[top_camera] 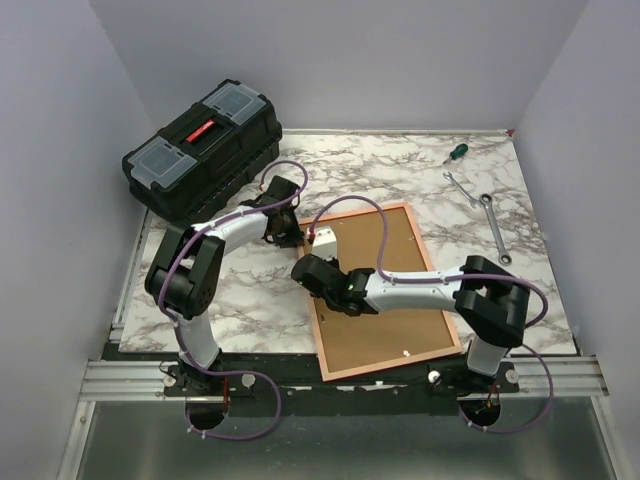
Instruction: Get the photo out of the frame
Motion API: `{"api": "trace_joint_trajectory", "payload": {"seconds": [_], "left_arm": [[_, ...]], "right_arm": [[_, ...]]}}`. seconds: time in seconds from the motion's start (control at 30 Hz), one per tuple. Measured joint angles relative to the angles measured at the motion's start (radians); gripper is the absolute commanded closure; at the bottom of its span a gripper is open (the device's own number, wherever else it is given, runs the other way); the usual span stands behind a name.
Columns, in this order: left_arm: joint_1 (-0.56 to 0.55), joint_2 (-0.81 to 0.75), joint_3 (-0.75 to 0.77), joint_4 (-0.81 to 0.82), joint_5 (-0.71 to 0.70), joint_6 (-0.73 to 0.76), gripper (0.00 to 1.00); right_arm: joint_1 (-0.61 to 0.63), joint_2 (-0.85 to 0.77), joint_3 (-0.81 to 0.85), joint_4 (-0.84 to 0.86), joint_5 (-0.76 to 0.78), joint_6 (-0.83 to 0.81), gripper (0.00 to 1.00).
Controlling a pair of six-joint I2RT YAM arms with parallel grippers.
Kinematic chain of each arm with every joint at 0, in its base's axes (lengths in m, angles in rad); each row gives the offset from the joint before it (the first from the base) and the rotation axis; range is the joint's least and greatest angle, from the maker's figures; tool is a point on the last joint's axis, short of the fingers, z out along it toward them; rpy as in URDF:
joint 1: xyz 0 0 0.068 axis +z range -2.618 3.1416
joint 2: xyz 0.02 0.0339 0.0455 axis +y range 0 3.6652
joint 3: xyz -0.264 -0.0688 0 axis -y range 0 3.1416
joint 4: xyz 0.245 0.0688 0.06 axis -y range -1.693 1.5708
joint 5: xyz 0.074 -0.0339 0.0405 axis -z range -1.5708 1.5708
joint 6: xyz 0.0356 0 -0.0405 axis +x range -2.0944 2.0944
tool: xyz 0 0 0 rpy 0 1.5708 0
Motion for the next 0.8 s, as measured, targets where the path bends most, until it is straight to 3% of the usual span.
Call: {"api": "trace_joint_trajectory", "payload": {"seconds": [0.4,0.8], "left_arm": [[0.000,-0.002,-0.002,0.008,-0.024,-0.003,1.00],[0.000,-0.002,-0.009,0.043,-0.050,-0.008,1.00]], "right_arm": [[0.012,0.060,0.074,-0.064,0.064,0.072,1.00],[-0.056,0.046,0.069,-0.044,-0.028,0.142,1.00]]}}
